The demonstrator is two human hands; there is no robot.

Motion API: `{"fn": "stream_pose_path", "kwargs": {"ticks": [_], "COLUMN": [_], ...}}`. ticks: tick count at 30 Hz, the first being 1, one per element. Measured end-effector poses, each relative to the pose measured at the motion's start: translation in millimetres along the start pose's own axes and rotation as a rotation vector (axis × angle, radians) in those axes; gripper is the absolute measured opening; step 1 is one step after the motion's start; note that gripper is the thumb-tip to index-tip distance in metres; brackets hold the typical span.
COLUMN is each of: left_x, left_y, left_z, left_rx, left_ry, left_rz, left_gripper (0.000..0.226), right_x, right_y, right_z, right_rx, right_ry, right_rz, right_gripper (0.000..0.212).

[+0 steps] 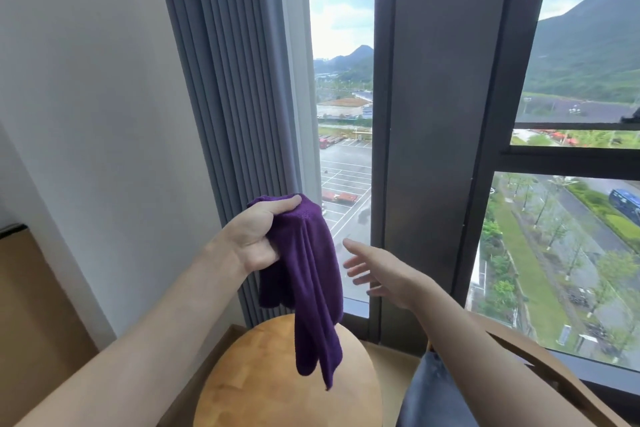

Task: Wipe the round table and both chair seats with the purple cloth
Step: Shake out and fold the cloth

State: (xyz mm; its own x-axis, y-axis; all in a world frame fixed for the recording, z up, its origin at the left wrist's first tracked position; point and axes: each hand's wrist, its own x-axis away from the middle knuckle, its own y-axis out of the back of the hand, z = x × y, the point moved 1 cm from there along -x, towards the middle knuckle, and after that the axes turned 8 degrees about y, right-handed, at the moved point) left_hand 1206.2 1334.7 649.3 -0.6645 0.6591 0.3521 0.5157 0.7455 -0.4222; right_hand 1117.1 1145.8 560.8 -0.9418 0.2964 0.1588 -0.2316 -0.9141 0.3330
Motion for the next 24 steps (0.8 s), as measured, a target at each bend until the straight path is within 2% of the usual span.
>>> {"fn": "stream_pose_path", "kwargs": {"ticks": [4, 6, 8, 12, 16, 20, 24], "left_x": [10.0, 15.6, 23.0, 31.8, 30.6, 23.2, 19.4], "left_y": [7.4, 13.6, 21.2, 35.6, 50.0, 75.5, 102.0], "left_z": [-7.2, -10.7, -12.7, -9.1, -4.8, -1.1, 0.2], "left_rx": [-0.030, -0.054, -0.133, -0.331, -0.456, -0.699, -0.845], "left_ry": [-0.059, -0.090, -0.107, -0.141, -0.118, 0.001, 0.196], "left_rz": [0.095, 0.142, 0.222, 0.307, 0.201, -0.113, -0.240], "left_gripper": [0.020, 0.028, 0.036, 0.044, 0.037, 0.034, 0.025], "right_x": [-11.5, -14.3, -14.1, -14.2, -13.7, -9.5, -4.0], "right_y": [-29.2, -43.8, -53.0, -58.9, -57.3, -43.0, -16.2], "right_z": [-5.7, -7.6, -7.7, 1.5, 11.0, 23.7, 34.3], "right_rx": [-0.055, -0.162, -0.296, -0.525, -0.520, -0.162, 0.067], "right_ry": [-0.046, -0.079, -0.083, -0.032, -0.012, 0.091, 0.158], "right_rz": [0.091, 0.172, 0.242, 0.206, 0.149, -0.023, -0.105], "right_gripper": [0.071, 0.070, 0.059, 0.024, 0.017, 0.022, 0.028]}}
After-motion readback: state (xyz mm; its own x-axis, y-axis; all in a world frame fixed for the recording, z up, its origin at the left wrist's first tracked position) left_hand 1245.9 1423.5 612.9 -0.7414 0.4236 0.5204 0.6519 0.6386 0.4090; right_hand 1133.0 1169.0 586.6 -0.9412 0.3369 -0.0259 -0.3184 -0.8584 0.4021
